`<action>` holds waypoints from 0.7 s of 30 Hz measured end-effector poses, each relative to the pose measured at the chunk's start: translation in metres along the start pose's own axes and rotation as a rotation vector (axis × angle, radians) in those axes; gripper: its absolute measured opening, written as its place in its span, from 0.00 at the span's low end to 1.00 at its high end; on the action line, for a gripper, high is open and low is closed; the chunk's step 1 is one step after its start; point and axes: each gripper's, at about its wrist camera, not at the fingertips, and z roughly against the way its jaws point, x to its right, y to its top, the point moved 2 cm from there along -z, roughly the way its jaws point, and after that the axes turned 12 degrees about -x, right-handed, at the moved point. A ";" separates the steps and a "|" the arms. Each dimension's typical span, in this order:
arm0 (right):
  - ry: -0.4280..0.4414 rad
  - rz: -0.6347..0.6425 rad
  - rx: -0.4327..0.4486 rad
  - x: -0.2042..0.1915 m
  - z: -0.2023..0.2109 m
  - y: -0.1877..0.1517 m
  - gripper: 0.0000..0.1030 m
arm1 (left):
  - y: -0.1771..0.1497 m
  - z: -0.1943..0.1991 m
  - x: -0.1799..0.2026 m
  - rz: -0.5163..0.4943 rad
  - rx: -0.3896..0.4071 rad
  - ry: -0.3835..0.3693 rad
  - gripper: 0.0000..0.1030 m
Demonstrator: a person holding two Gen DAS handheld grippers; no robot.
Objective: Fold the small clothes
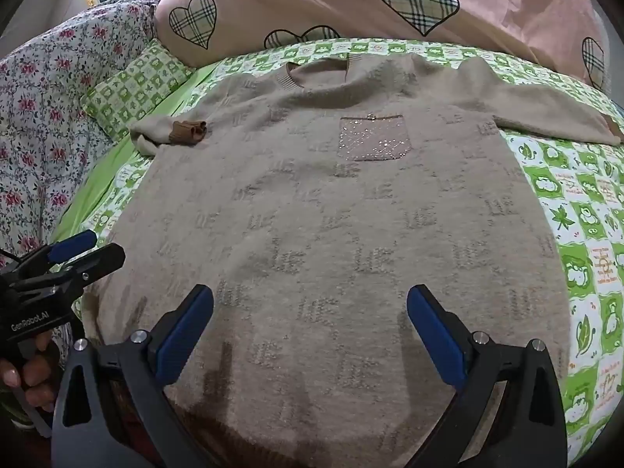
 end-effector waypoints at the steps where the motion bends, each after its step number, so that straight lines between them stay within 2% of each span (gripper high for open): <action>1: 0.002 0.002 -0.001 -0.001 0.000 0.000 0.97 | 0.000 0.000 0.000 0.000 -0.002 0.000 0.78; 15: 0.003 0.000 -0.001 0.000 -0.006 0.004 0.97 | 0.008 -0.007 -0.004 0.015 -0.038 -0.004 0.78; 21: 0.019 0.000 -0.005 0.001 -0.005 0.006 0.97 | 0.009 -0.009 -0.005 0.017 -0.022 -0.001 0.79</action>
